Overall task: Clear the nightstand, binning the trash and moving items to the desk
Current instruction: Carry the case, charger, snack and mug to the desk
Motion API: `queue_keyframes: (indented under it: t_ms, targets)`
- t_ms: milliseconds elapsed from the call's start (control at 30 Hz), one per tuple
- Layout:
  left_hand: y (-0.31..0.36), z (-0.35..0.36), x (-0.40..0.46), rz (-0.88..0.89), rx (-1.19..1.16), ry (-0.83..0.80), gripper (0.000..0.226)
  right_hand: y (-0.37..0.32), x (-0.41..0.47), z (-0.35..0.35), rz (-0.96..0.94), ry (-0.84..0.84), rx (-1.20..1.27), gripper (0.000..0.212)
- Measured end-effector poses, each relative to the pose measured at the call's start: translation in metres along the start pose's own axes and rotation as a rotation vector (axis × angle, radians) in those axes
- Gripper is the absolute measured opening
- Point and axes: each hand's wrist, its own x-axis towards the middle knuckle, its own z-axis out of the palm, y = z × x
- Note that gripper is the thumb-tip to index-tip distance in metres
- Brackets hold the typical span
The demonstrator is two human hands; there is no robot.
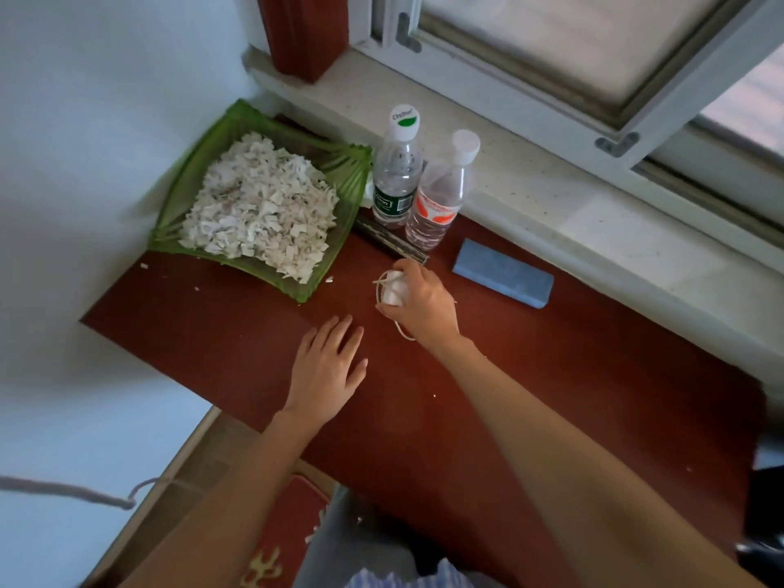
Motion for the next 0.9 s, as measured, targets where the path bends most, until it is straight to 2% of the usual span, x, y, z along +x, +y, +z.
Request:
queue_keyframes:
  t_ms: [200,567,700,900]
  targets:
    - [0.000,0.003,-0.002,0.002,-0.004,0.003,0.049,-0.008,0.020,0.019,-0.034,-0.055,-0.021,0.063]
    - [0.001,0.001,-0.004,0.009,-0.002,0.015,0.051,-0.014,0.031,0.031,-0.137,0.003,-0.019,0.067]
    - [0.001,0.000,-0.003,0.014,0.001,-0.006,0.052,-0.012,0.019,0.024,-0.156,0.030,-0.037,0.069]
    - [0.003,-0.006,-0.002,0.005,0.007,-0.073,0.055,0.011,-0.030,0.002,-0.112,0.122,-0.154,0.057]
